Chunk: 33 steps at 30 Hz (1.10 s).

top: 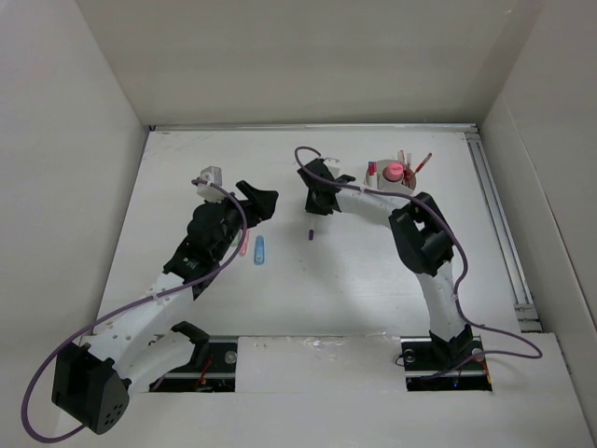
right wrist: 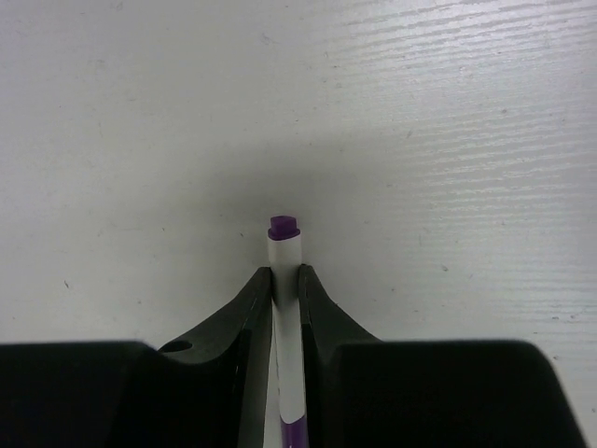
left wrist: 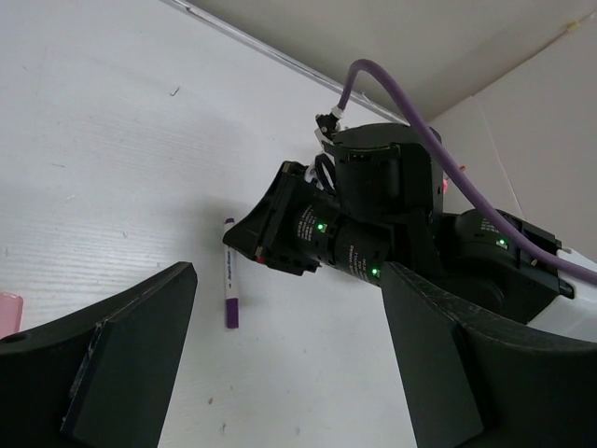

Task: Sort the stationery into containers
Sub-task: Pick up the pen from the center of the board, then place the pen in the storage box.

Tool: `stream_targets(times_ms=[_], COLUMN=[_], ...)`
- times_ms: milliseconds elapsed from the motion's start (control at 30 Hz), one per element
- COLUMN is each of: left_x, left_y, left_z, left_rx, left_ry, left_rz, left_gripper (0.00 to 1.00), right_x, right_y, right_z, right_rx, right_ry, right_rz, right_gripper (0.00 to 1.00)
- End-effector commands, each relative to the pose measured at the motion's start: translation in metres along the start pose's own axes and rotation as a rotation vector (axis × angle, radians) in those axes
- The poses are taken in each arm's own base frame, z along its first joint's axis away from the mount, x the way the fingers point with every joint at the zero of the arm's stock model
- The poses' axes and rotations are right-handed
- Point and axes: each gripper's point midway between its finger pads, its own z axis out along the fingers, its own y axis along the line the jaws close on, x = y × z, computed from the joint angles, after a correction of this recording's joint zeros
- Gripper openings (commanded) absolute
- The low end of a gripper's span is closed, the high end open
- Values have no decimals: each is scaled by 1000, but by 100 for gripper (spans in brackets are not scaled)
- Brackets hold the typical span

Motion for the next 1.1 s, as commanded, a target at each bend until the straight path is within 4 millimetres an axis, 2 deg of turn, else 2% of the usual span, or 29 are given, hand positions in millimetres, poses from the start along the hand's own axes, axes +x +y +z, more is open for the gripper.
stream_targets(times_ms=[0, 133, 200, 233, 267, 300, 333, 400, 433, 467, 500, 533, 567, 600, 633, 667, 700, 767, 900, 1067], left_x=[-10, -10, -10, -10, -10, -7, -5, 1, 10, 14, 15, 21, 26, 32, 33, 38, 38, 42, 39, 41], left_y=[-9, -9, -9, -9, -9, -6, -7, -12, -9, -9, -11, -13, -13, -11, -17, -15, -15, -16, -19, -17], left_z=[-2, -2, -2, -2, -2, 1, 2, 5, 9, 11, 14, 20, 22, 24, 25, 28, 28, 29, 30, 30], left_rx=[43, 43, 43, 43, 43, 35, 42, 74, 69, 72, 77, 87, 88, 88, 111, 110, 110, 122, 135, 129], left_ry=[-37, -37, -37, -37, -37, -28, -21, 6, 36, 49, 60, 91, 116, 137, 155, 170, 170, 186, 172, 179], left_rz=[10, 10, 10, 10, 10, 12, 12, 13, 16, 17, 28, 29, 40, 41, 40, 40, 40, 40, 39, 49], left_gripper=[77, 77, 77, 77, 77, 77, 77, 77, 77, 77, 77, 77, 77, 76, 76, 76, 75, 75, 75, 75], right_x=[11, 8, -5, -24, -35, -53, -83, -116, -139, -166, -183, -200, -211, -225, -232, -237, -245, -253, -259, -259], right_y=[-20, -23, -23, -15, -9, -13, -7, -8, -20, -21, -27, -47, -53, -68, -81, -105, -111, -142, -159, -156], right_z=[6, 6, 0, -17, -27, -36, -61, -89, -101, -130, -144, -154, -164, -180, -186, -189, -197, -205, -213, -200], right_rx=[84, 109, 91, 42, 14, -8, -66, -119, -119, -161, -166, -111, -97, -63, -26, 68, 86, 199, 286, 403], right_ry=[49, 44, -1, -41, -72, -103, -179, -265, -324, -410, -464, -540, -605, -670, -712, -770, -826, -904, -999, -1037], right_rz=[-59, -76, -43, -3, 23, 58, 113, 177, 216, 257, 285, 326, 356, 379, 405, 429, 451, 495, 496, 381], right_gripper=[17, 0, 0, 0, 0, 0, 0, 0, 0, 0, 0, 0, 0, 0, 0, 0, 0, 0, 0, 0])
